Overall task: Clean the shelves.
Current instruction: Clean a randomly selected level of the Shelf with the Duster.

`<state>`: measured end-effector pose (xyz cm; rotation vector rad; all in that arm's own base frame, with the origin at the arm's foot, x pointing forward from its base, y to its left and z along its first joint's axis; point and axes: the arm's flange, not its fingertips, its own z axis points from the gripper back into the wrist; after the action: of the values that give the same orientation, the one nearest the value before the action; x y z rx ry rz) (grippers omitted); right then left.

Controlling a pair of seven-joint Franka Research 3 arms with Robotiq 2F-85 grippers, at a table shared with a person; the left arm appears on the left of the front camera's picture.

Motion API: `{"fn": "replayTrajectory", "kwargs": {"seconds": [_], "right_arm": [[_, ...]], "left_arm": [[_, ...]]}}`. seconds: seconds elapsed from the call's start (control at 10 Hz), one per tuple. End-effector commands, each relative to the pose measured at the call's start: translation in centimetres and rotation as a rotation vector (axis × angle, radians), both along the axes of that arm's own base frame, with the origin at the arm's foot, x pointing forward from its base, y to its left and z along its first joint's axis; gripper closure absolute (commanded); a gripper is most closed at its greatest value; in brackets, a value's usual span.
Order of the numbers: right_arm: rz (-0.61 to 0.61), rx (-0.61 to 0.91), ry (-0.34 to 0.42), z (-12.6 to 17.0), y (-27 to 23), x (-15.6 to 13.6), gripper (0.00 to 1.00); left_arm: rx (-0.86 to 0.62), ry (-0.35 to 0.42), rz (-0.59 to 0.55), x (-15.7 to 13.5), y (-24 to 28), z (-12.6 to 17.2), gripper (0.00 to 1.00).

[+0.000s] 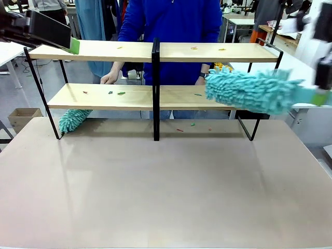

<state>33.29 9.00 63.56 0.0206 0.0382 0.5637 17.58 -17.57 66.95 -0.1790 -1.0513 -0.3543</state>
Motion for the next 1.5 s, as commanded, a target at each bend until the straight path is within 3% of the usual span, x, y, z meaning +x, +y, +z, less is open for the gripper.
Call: {"fn": "replayTrajectory", "kwargs": {"seconds": [0.0, 0.1, 0.2, 0.3, 0.5, 0.7, 1.1, 1.4], "right_arm": [[-0.080, -0.031, 0.100, -1.1, -0.2, 1.4, 0.88], [0.000, 0.000, 0.000, 0.0, 0.0, 0.0, 0.88], [0.000, 0.000, 0.000, 0.0, 0.0, 0.0, 0.88], [-0.025, -0.011, 0.050, -2.5, 0.3, 2.4, 0.88], [-0.010, 0.077, -0.123, -4.5, 2.0, 6.0, 0.88], [0.018, 0.138, -0.165, -6.4, 3.7, 8.8, 0.88], [0.024, 0.129, -0.129, -10.2, 6.7, 13.4, 0.88], [-0.042, 0.067, -0.102, -11.3, 7.0, 12.9, 0.88]], "left_arm": [[0.011, -0.004, -0.004, 0.0, 0.2, 0.0, 0.00], [0.011, -0.004, -0.004, 0.0, 0.2, 0.0, 0.00], [0.011, -0.004, -0.004, 0.0, 0.2, 0.0, 0.00], [0.011, -0.004, -0.004, 0.0, 0.2, 0.0, 0.00], [0.011, -0.004, -0.004, 0.0, 0.2, 0.0, 0.00], [0.011, -0.004, -0.004, 0.0, 0.2, 0.0, 0.00], [0.011, -0.004, -0.004, 0.0, 0.2, 0.0, 0.00], [0.011, -0.004, -0.004, 0.0, 0.2, 0.0, 0.00]]}}
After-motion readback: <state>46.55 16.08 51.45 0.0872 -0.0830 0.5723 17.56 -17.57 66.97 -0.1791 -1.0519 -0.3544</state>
